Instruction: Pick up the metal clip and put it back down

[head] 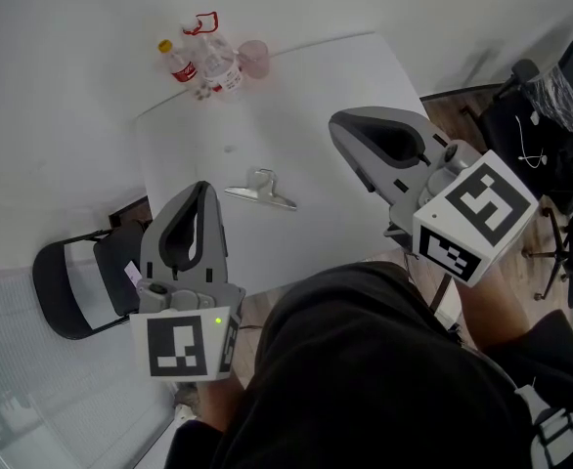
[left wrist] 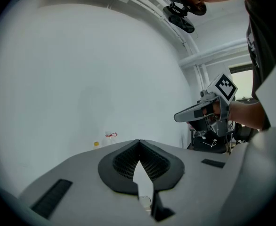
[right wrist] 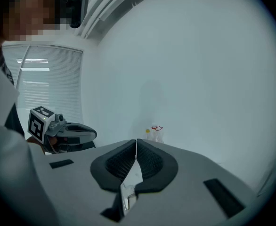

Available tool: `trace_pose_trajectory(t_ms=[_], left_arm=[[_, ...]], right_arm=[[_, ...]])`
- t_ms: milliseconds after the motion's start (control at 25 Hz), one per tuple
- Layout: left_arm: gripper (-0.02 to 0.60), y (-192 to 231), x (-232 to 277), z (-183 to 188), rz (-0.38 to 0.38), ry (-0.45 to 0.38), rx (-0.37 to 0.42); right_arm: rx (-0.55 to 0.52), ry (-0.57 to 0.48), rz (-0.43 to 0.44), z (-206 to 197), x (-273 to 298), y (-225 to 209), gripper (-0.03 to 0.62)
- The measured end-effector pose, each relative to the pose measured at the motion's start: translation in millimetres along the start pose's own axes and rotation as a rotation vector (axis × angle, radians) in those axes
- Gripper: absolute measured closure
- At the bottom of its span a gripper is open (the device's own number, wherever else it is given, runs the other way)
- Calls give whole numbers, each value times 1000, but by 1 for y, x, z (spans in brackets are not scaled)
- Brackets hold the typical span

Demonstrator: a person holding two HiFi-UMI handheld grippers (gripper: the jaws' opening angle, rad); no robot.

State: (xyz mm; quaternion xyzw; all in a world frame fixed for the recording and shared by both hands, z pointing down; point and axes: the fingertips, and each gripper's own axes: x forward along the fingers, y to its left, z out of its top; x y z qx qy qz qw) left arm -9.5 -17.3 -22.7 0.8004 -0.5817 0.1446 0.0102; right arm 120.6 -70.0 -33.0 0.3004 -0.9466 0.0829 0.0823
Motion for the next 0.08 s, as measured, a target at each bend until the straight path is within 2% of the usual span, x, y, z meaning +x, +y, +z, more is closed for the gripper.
trace_pose_trajectory(t_ms=[80], left_arm=[[560, -1, 0, 0, -3, -1, -2]], right_arm=[[1, 3, 0, -1, -1, 0, 569]])
